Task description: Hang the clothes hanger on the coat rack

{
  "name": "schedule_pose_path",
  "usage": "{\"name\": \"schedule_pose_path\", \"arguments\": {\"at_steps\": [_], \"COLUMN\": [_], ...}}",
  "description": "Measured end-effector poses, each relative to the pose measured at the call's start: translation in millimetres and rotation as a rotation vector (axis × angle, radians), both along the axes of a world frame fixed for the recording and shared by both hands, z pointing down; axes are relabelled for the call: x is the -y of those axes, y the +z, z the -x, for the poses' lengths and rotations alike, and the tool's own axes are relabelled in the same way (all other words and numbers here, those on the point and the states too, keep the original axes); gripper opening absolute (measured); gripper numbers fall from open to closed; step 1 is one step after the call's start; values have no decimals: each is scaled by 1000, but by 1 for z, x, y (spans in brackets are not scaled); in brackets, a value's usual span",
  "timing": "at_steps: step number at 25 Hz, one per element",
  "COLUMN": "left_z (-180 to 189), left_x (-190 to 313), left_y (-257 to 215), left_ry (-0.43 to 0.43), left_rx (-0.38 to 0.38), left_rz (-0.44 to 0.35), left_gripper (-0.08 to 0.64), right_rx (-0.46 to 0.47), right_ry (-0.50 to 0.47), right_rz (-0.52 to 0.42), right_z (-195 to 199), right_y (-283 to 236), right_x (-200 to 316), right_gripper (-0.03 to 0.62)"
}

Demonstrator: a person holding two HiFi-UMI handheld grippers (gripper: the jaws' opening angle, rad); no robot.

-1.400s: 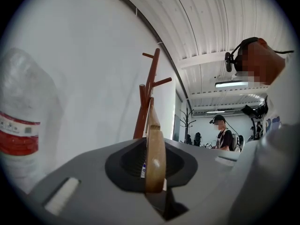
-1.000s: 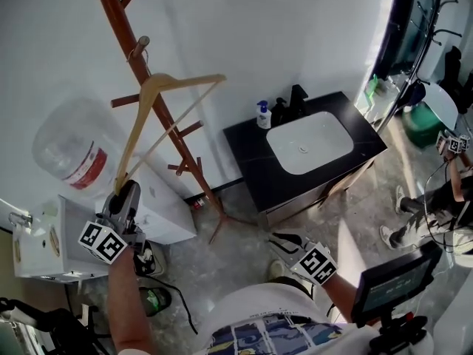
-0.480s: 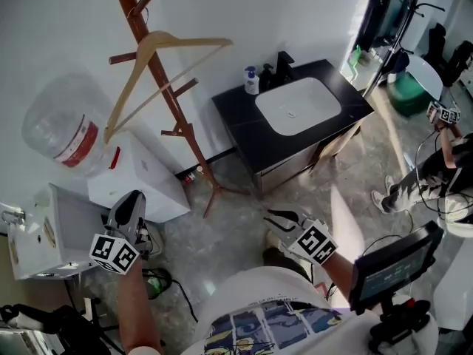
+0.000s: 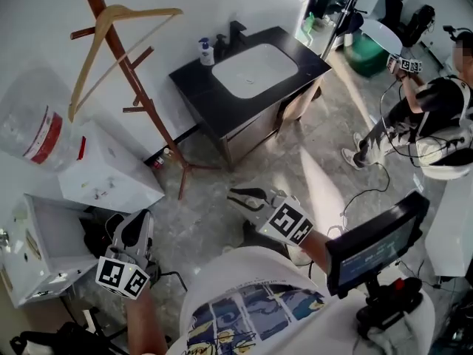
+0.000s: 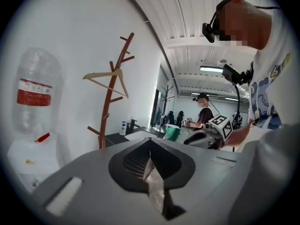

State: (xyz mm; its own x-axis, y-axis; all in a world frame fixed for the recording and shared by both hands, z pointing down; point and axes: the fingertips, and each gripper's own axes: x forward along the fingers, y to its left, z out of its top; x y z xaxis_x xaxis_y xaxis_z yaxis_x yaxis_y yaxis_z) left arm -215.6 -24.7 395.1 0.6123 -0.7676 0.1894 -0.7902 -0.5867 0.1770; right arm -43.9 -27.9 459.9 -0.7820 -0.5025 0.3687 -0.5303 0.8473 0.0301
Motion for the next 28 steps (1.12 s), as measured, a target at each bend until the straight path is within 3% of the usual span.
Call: {"name": "schedule_pose_path", "arguments": {"at_steps": [9, 17, 28], "left_z": [-43, -71, -73], "left_x": [-48, -85, -99], "left_y": [11, 15, 19], "left_ry": [138, 235, 252], "left_rx": [42, 35, 39], "left_rz": [18, 36, 18], "left_gripper": [3, 3, 3], "right_rx": [24, 61, 15], "right_ry": [-24, -32, -56], "right_rz": [-57, -79, -146], "right_z": [22, 29, 33], "right_y": [-30, -43, -60], "right_x": [-40, -72, -82], "right_gripper": [58, 35, 5]}}
